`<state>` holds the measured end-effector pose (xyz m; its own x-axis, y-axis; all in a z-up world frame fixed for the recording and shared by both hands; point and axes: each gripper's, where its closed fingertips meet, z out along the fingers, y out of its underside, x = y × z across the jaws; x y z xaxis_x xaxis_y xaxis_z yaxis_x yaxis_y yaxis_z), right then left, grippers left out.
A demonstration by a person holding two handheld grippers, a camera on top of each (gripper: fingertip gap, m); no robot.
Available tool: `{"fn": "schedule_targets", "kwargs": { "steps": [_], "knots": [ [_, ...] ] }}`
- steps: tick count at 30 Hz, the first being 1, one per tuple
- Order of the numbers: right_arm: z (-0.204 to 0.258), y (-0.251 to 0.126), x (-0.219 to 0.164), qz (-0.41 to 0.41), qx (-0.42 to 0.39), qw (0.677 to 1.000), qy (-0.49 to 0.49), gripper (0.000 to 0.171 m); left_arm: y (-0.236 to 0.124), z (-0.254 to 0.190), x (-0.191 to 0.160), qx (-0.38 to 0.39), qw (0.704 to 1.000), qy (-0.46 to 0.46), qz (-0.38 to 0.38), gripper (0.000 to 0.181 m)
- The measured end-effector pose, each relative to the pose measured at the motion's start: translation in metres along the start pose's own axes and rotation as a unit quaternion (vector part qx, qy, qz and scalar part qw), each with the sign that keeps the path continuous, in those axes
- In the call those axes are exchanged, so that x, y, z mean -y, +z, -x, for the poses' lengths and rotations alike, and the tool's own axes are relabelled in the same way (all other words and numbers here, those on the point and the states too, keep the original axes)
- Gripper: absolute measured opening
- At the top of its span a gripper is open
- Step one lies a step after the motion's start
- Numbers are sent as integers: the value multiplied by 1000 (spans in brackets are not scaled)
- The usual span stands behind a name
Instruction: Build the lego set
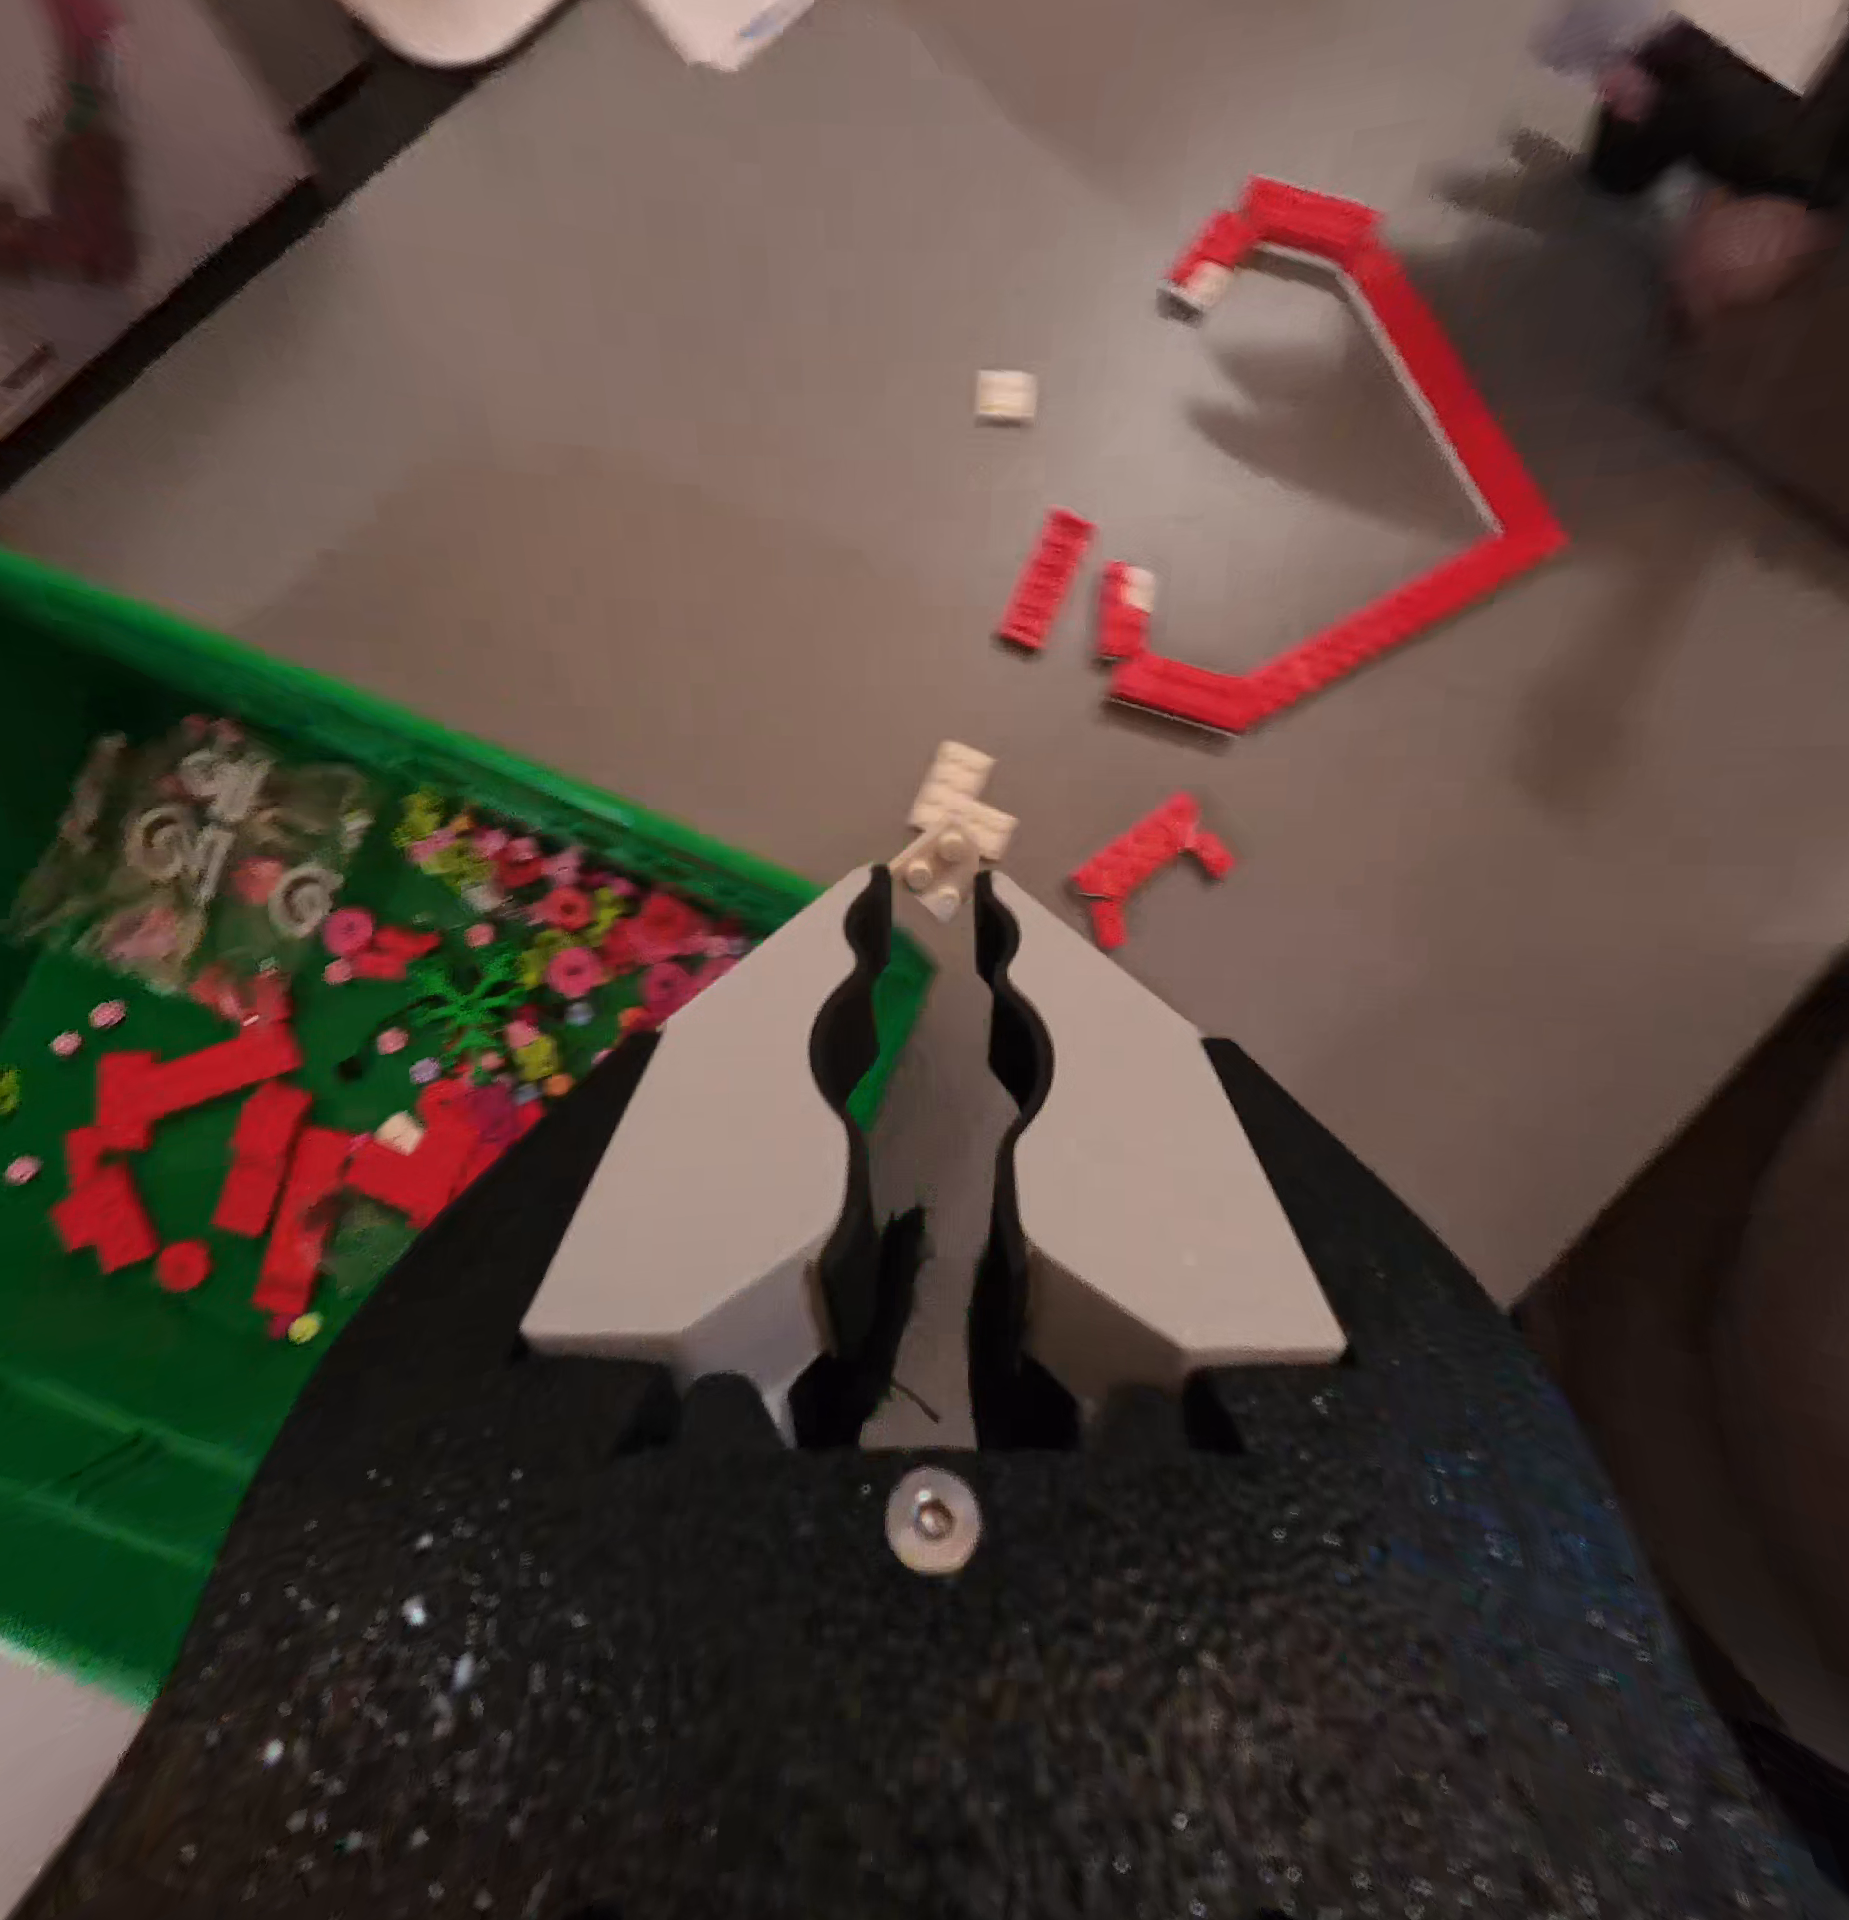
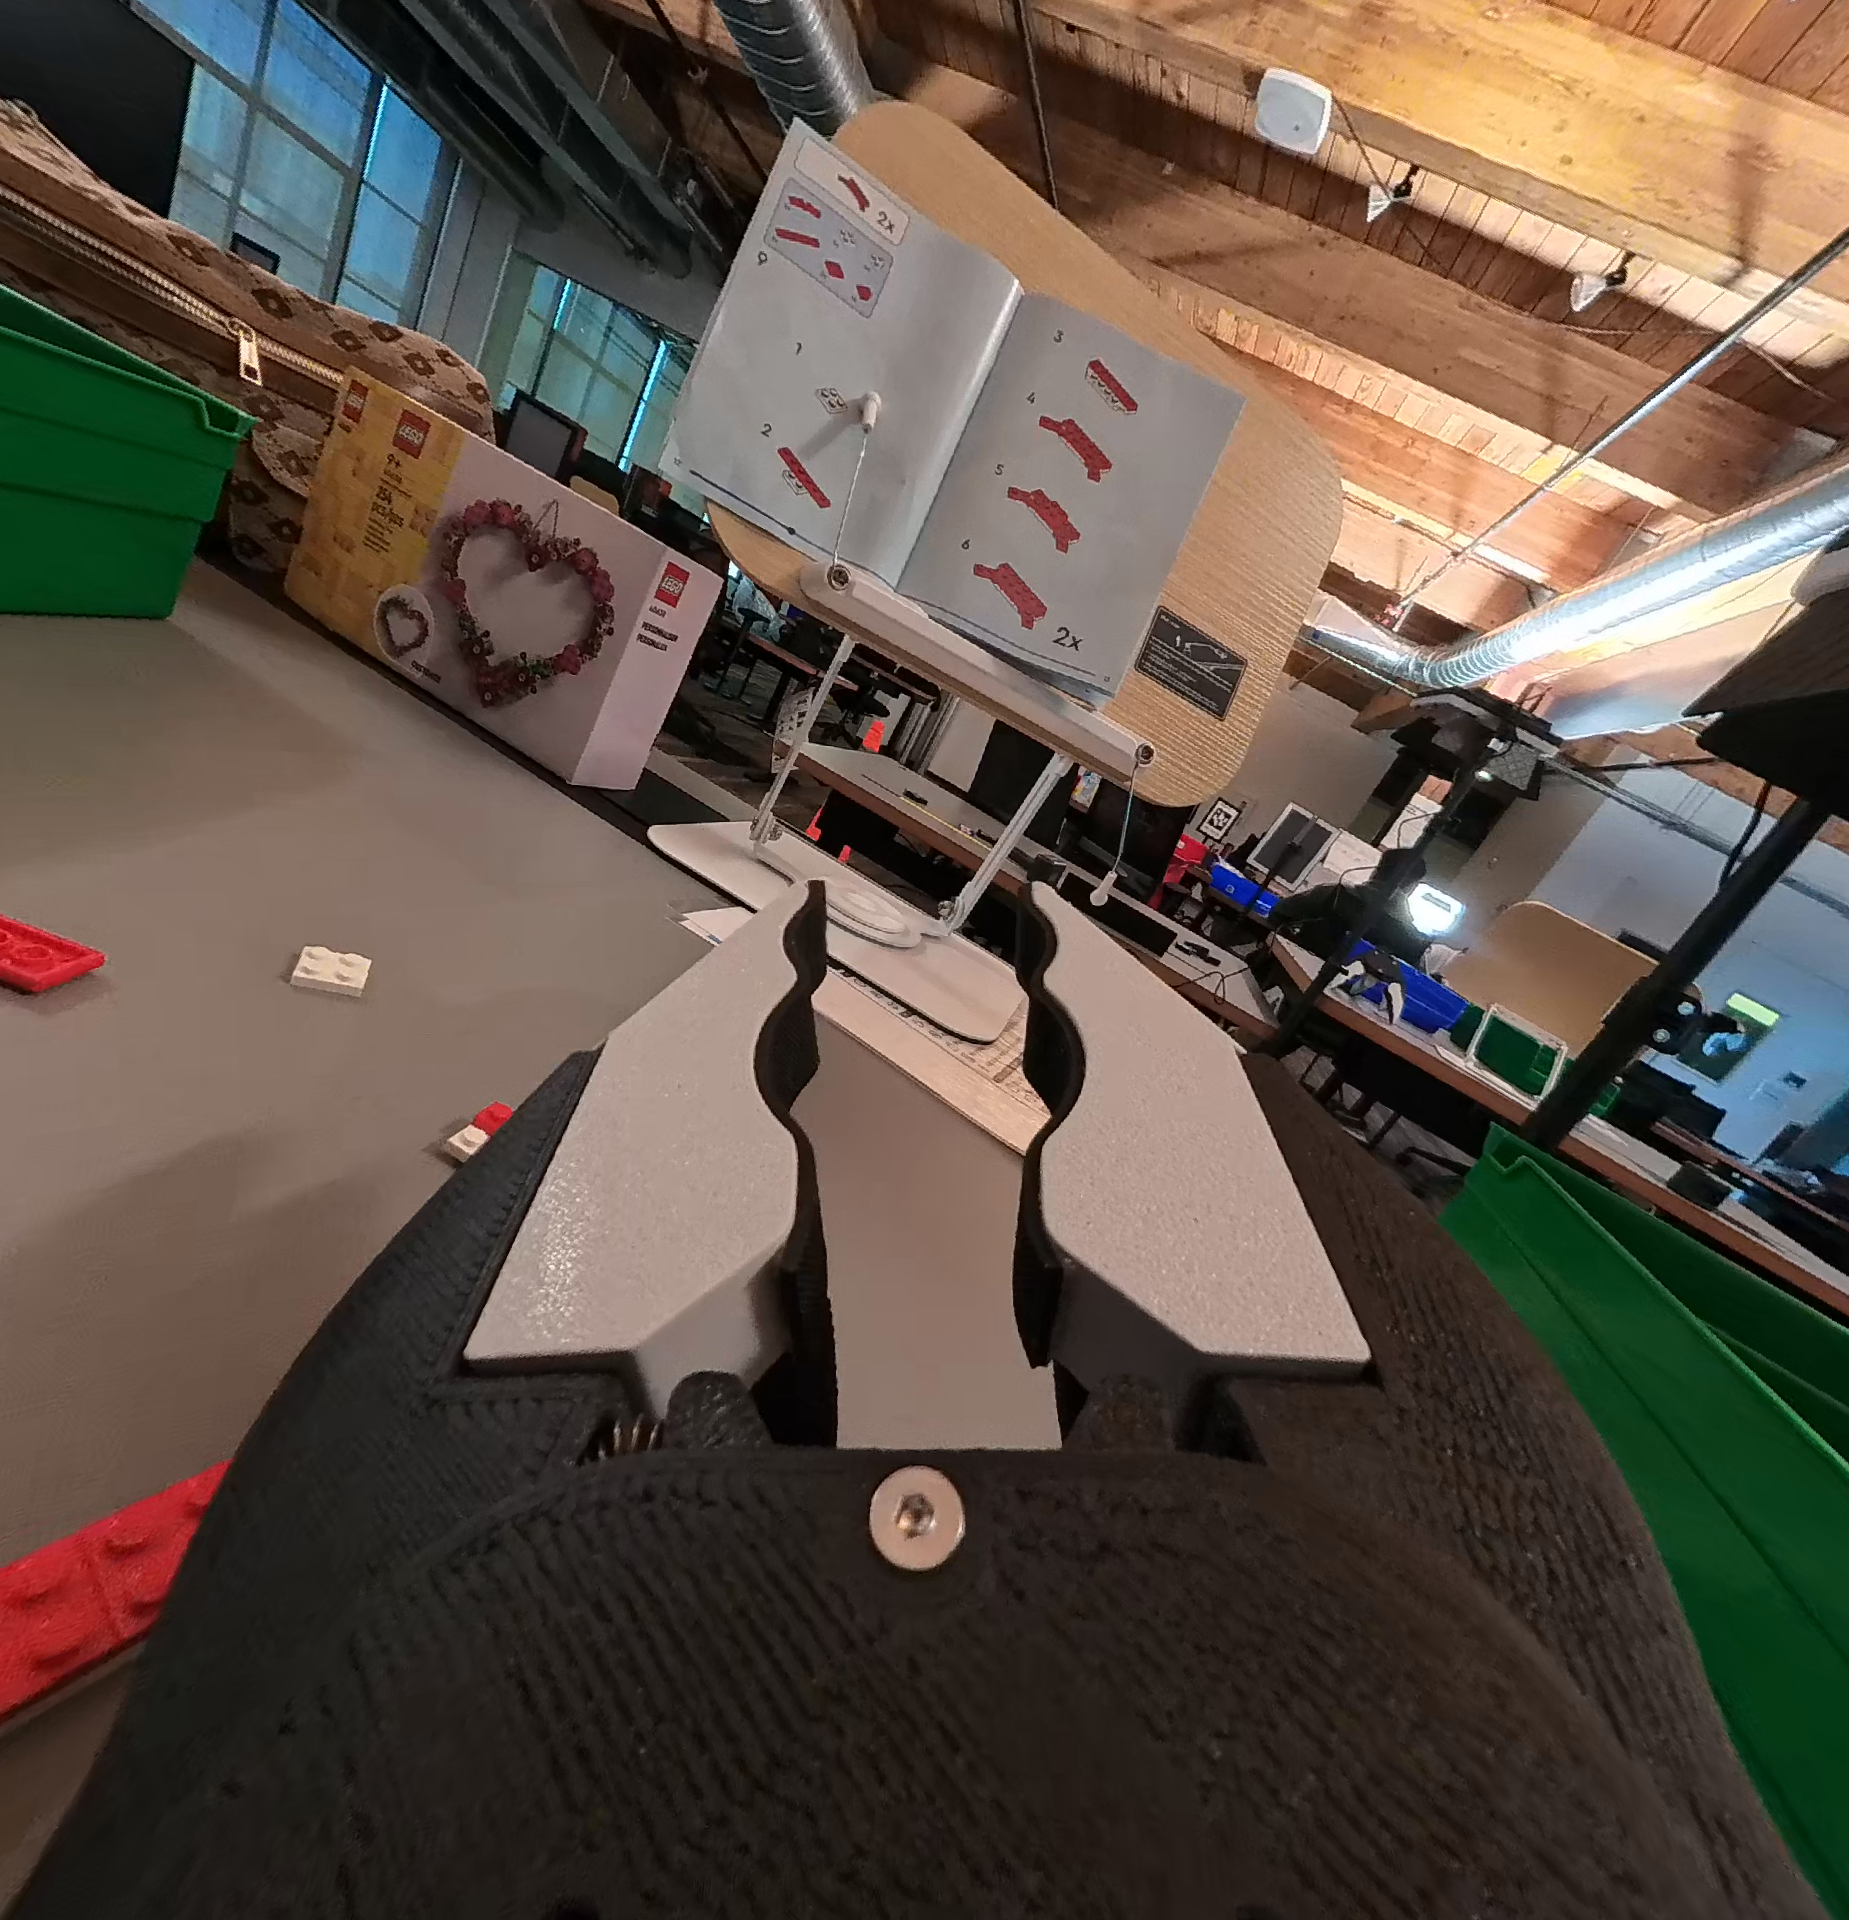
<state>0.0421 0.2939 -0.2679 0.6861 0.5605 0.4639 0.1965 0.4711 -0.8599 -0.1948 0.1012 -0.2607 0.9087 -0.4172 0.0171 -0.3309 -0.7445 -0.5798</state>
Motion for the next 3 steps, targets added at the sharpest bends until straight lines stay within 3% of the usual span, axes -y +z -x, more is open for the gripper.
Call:
{"fn": "schedule_targets", "kwargs": {
  "steps": [1,3],
  "knots": [
    [0,0,0,0,1,1000,-1,35,3,-18,-3,-7,1000,22,6,14],
    [1,0,0,1,3,1000,-2,35,15,-50,-16,-32,998,53,32,14]
  ]
}}
